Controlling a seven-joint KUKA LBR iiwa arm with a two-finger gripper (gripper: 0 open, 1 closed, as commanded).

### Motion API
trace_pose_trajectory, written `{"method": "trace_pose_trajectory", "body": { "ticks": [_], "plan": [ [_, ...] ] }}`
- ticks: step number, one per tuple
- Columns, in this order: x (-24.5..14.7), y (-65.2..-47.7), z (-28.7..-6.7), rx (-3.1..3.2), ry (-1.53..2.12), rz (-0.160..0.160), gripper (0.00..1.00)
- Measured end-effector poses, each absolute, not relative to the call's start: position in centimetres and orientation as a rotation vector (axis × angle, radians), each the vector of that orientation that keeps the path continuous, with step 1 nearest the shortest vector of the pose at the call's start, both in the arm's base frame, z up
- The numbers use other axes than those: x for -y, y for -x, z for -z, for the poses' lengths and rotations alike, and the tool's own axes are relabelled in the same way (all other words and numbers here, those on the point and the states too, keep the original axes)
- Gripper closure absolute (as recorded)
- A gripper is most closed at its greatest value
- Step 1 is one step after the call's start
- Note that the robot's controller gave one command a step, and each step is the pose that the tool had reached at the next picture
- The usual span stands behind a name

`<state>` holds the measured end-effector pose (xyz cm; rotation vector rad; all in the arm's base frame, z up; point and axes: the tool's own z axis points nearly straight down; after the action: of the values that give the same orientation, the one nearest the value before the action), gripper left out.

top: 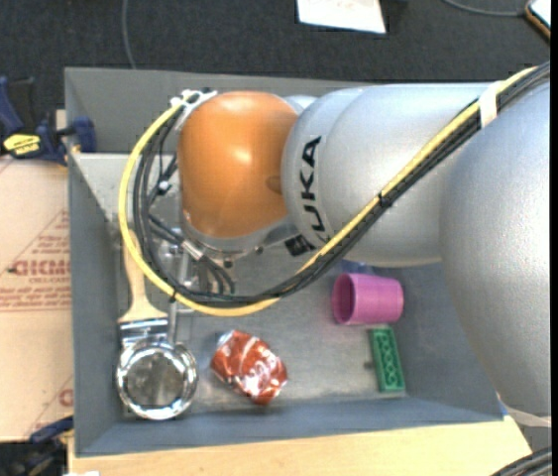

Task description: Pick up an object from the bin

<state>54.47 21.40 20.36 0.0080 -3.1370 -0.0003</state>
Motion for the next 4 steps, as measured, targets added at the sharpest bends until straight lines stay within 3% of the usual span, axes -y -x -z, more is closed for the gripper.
{"method": "trace_pose_trajectory", "body": {
  "ticks": [1, 2, 3, 4],
  "plan": [
    [-21.3, -54.6, -20.8, 3.144, 0.001, 0.003, 0.0],
    [-22.2, -52.3, -9.3, 3.029, -0.851, 0.002, 0.0],
    [-22.2, -50.6, -10.9, 3.132, -0.258, 0.004, 0.0],
    [-20.6, -49.2, -10.7, 3.086, -0.657, 0.004, 0.0]
  ]
}}
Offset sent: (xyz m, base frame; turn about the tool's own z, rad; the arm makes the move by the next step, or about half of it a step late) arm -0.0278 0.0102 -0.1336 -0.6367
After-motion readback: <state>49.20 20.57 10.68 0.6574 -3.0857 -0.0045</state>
